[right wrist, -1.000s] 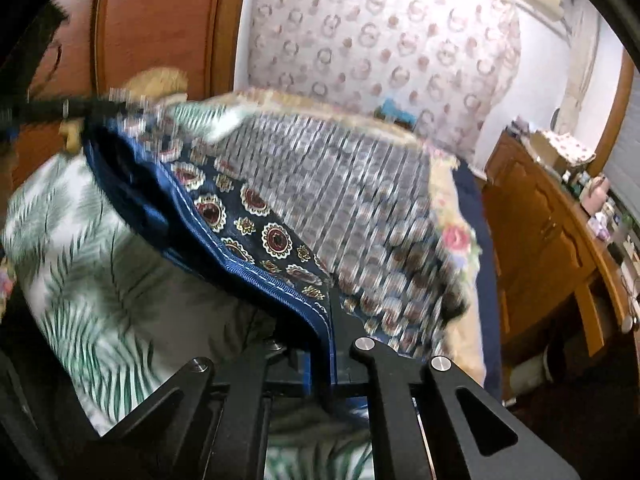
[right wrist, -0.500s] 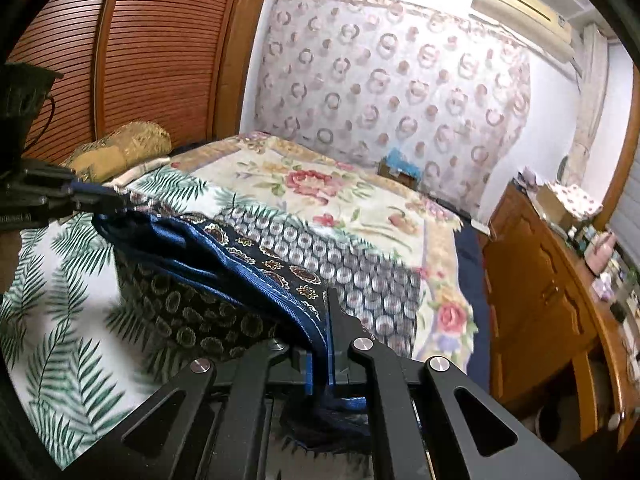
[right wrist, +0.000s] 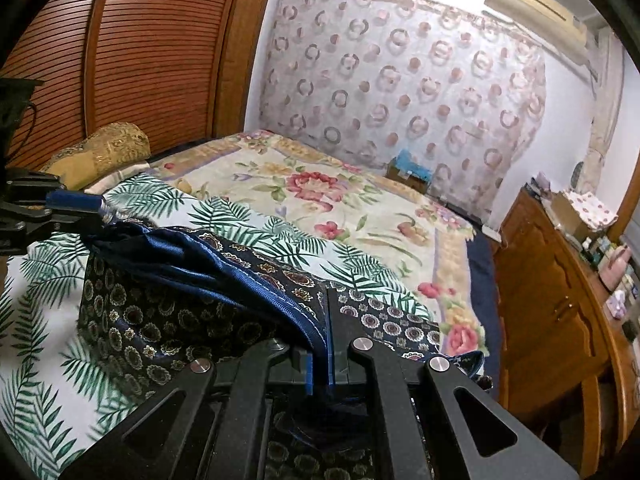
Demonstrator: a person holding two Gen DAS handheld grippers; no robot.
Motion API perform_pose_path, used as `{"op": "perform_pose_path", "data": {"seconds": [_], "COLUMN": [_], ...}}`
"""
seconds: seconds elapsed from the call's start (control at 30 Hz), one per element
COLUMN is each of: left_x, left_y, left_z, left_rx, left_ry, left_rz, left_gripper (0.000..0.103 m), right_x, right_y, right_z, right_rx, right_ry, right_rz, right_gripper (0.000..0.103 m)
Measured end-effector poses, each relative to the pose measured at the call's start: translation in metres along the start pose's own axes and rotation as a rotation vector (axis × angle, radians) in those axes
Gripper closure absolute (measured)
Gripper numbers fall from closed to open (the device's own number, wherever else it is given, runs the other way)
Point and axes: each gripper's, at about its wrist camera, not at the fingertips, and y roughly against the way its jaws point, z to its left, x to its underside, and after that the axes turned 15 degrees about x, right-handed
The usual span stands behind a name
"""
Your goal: Fold small clothes
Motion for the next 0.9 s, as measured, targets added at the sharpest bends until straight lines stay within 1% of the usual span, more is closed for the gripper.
{"op": "perform_pose_path", "data": {"seconds": [0.07,0.13,0.23,0.33,0.43,0.47,0.5,0.57,0.63,0.67,0.7,0.77,0.83,0.87,0.9], "left_x": [-0.002,-0.001,0.002,0.005,0.006,0.006,0.006,0.007,0.007,0.008,0.009,0.010,0.012,0.013,0.013], "left_y": [-0.001,-0.002,-0.008,-0.014,-0.018,-0.020,-0.022,-0.024,-0.026,-0.028,-0.029,-0.032,-0.034,-0.035,-0.036], "left_z": [0.008,0.012,0.016,0.017,0.016,0.015,0.015,0.014,0.014,0.014,0.014,0.014,0.012,0.011,0.010], "left_rx": [0.000,0.003,0.013,0.020,0.009,0.005,0.001,-0.004,-0.008,-0.010,-0.010,-0.012,-0.009,-0.009,-0.009], "left_ry": [0.013,0.021,0.026,0.026,0.021,0.018,0.016,0.015,0.015,0.014,0.014,0.013,0.007,0.003,-0.001], "left_rz": [-0.004,-0.003,0.016,0.038,0.044,0.047,0.052,0.059,0.067,0.073,0.076,0.087,0.096,0.099,0.102], "left_gripper": [0.052,0.037,0.025,0.024,0.024,0.024,0.024,0.024,0.024,0.024,0.024,0.024,0.024,0.024,0.024], "right_x": [-0.002,-0.004,-0.010,-0.014,-0.018,-0.020,-0.022,-0.028,-0.034,-0.037,-0.040,-0.045,-0.045,-0.044,-0.042], "right_y": [-0.010,-0.017,-0.025,-0.032,-0.037,-0.038,-0.039,-0.035,-0.029,-0.024,-0.019,-0.009,0.000,0.004,0.009], "right_z": [0.000,-0.001,-0.004,-0.012,-0.023,-0.026,-0.028,-0.034,-0.040,-0.043,-0.046,-0.051,-0.055,-0.057,-0.060], "right_rx": [-0.008,-0.014,-0.012,-0.004,-0.006,-0.004,0.004,0.010,-0.008,0.002,0.020,0.046,0.071,0.083,0.087], "right_ry": [0.007,0.014,0.011,-0.017,-0.061,-0.075,-0.088,-0.120,-0.162,-0.178,-0.187,-0.199,-0.213,-0.221,-0.230], "right_rz": [0.022,0.040,0.057,0.083,0.117,0.126,0.127,0.104,0.064,0.048,0.026,-0.008,-0.019,-0.024,-0.028], "right_gripper": [0.099,0.099,0.099,0.099,0.099,0.096,0.084,0.075,0.072,0.064,0.061,0.060,0.060,0.055,0.049]}}
